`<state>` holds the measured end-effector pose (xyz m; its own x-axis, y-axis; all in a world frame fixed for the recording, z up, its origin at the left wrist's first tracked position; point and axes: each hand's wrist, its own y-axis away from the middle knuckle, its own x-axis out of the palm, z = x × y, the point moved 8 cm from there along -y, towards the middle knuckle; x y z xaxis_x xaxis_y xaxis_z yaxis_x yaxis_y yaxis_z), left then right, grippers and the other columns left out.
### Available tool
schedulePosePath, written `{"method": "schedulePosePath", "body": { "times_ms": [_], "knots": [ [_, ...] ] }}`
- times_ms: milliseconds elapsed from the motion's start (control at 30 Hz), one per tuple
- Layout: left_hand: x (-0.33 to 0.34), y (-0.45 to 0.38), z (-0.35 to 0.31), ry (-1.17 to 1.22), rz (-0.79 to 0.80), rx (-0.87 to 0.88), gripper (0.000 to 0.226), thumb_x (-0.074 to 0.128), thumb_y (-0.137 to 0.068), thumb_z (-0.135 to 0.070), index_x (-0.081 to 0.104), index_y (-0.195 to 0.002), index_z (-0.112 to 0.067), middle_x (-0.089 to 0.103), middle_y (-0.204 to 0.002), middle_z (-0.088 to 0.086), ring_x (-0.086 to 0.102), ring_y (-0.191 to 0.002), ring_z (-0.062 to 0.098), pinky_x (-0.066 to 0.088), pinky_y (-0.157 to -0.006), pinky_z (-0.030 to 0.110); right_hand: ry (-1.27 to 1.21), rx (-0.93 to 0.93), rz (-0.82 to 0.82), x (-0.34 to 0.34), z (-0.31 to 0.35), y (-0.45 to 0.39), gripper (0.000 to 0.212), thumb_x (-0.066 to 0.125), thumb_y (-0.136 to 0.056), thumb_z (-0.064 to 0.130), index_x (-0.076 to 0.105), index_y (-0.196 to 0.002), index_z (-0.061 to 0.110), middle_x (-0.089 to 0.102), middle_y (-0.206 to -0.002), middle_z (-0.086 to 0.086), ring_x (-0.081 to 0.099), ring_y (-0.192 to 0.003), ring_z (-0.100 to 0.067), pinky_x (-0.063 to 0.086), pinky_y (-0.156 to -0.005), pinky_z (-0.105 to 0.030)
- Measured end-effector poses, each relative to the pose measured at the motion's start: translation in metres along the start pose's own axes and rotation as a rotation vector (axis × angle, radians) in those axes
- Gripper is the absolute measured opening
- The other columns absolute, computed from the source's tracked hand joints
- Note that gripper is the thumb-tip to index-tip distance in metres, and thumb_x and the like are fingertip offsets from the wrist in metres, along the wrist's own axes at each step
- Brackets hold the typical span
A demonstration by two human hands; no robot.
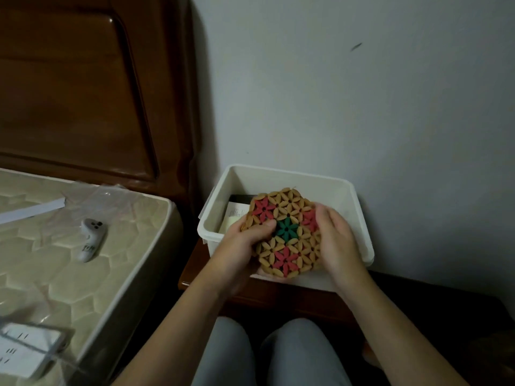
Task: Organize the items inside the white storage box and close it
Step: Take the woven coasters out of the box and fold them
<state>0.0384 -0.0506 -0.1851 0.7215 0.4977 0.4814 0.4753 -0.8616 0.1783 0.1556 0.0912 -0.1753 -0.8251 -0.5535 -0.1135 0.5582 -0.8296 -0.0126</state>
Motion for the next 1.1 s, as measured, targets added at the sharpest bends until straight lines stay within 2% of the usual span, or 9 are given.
{"method": "schedulePosePath", "body": {
  "times_ms": [67, 133, 200, 267, 367, 533, 633, 900, 1100],
  "knots": [
    [-0.01, -0.025, -0.012, 0.043, -0.086, 0.057, 0.035, 0.068, -0.099, -0.024, 0.062, -0.133, -0.022, 0.077, -0.12, 0.013, 0.075, -0.105, 0.039, 0.061, -0.075, 0.067, 0.094, 0.026, -0.026, -0.012, -0.006, -0.041, 0.033, 0.049, -0.093, 0.065, 0.061, -0.119, 0.049, 0.069, -0.124, 0.009, 0.069, -0.109, -0.015, 0.059, -0.094, -0.045],
    [-0.026, -0.049, -0.02, 0.116, -0.204, 0.091, 0.031, 0.066, -0.101, -0.022, 0.064, -0.131, -0.025, 0.078, -0.116, 0.011, 0.077, -0.1, 0.039, 0.061, -0.072, 0.064, 0.281, 0.052, -0.02, -0.026, -0.023, -0.081, 0.033, 0.056, -0.101, 0.037, 0.059, -0.133, 0.032, 0.067, -0.123, 0.003, 0.07, -0.104, -0.022, 0.06, -0.092, -0.047],
    [-0.043, -0.07, -0.021, 0.137, -0.286, 0.099, 0.027, 0.064, -0.102, -0.021, 0.065, -0.128, -0.027, 0.079, -0.112, 0.009, 0.078, -0.094, 0.037, 0.062, -0.07, 0.06, 0.585, 0.131, 0.124, -0.028, -0.049, -0.111, 0.036, 0.061, -0.101, 0.023, 0.06, -0.137, 0.021, 0.065, -0.126, 0.001, 0.066, -0.116, -0.025, 0.055, -0.102, -0.046],
    [-0.055, -0.086, -0.018, 0.107, -0.314, 0.093, 0.024, 0.064, -0.102, -0.02, 0.067, -0.124, -0.029, 0.079, -0.11, 0.009, 0.078, -0.092, 0.035, 0.062, -0.071, 0.06, 0.873, 0.218, 0.361, -0.019, -0.077, -0.124, 0.049, 0.071, -0.096, 0.029, 0.057, -0.143, 0.019, 0.061, -0.135, 0.0, 0.061, -0.125, -0.023, 0.052, -0.104, -0.036],
    [-0.062, -0.104, -0.014, 0.034, -0.307, 0.093, 0.021, 0.064, -0.102, -0.022, 0.068, -0.119, -0.034, 0.08, -0.107, 0.005, 0.079, -0.092, 0.033, 0.062, -0.075, 0.064, 1.194, 0.241, 0.612, -0.004, -0.103, -0.13, 0.083, 0.082, -0.081, 0.056, 0.049, -0.148, 0.021, 0.057, -0.142, -0.002, 0.061, -0.12, -0.021, 0.056, -0.094, -0.031],
    [-0.066, -0.117, -0.009, 0.02, -0.301, 0.065, 0.023, 0.064, -0.102, -0.023, 0.067, -0.124, -0.031, 0.081, -0.106, 0.005, 0.079, -0.091, 0.032, 0.063, -0.073, 0.062, 1.293, 0.238, 0.652, 0.004, -0.122, -0.147, 0.116, 0.087, -0.062, 0.072, 0.037, -0.153, 0.021, 0.051, -0.148, -0.007, 0.052, -0.133, -0.027, 0.048, -0.111, -0.042],
    [-0.067, -0.119, -0.006, -0.002, -0.321, 0.062, 0.021, 0.064, -0.102, -0.023, 0.066, -0.121, -0.032, 0.081, -0.102, 0.004, 0.079, -0.087, 0.032, 0.063, -0.072, 0.063, 1.359, 0.24, 0.641, 0.005, -0.128, -0.151, 0.127, 0.085, -0.053, 0.079, 0.034, -0.153, 0.022, 0.047, -0.15, -0.011, 0.049, -0.136, -0.031, 0.047, -0.112, -0.045],
    [-0.066, -0.118, -0.007, -0.02, -0.328, 0.065, 0.022, 0.063, -0.103, -0.022, 0.066, -0.123, -0.03, 0.081, -0.103, 0.004, 0.079, -0.088, 0.031, 0.063, -0.072, 0.063, 1.439, 0.228, 0.571, 0.003, -0.121, -0.151, 0.106, 0.082, -0.056, 0.083, 0.057, -0.137, 0.018, 0.053, -0.139, -0.011, 0.057, -0.123, -0.029, 0.053, -0.102, -0.041],
    [-0.064, -0.116, -0.009, -0.027, -0.33, 0.065, 0.025, 0.064, -0.102, -0.022, 0.066, -0.126, -0.028, 0.081, -0.104, 0.005, 0.079, -0.089, 0.031, 0.063, -0.069, 0.058, 1.399, 0.31, 0.627, 0.006, -0.123, -0.142, 0.12, 0.084, -0.058, 0.08, 0.039, -0.152, 0.021, 0.059, -0.142, -0.005, 0.056, -0.131, -0.029, 0.047, -0.112, -0.044]
  ]
}}
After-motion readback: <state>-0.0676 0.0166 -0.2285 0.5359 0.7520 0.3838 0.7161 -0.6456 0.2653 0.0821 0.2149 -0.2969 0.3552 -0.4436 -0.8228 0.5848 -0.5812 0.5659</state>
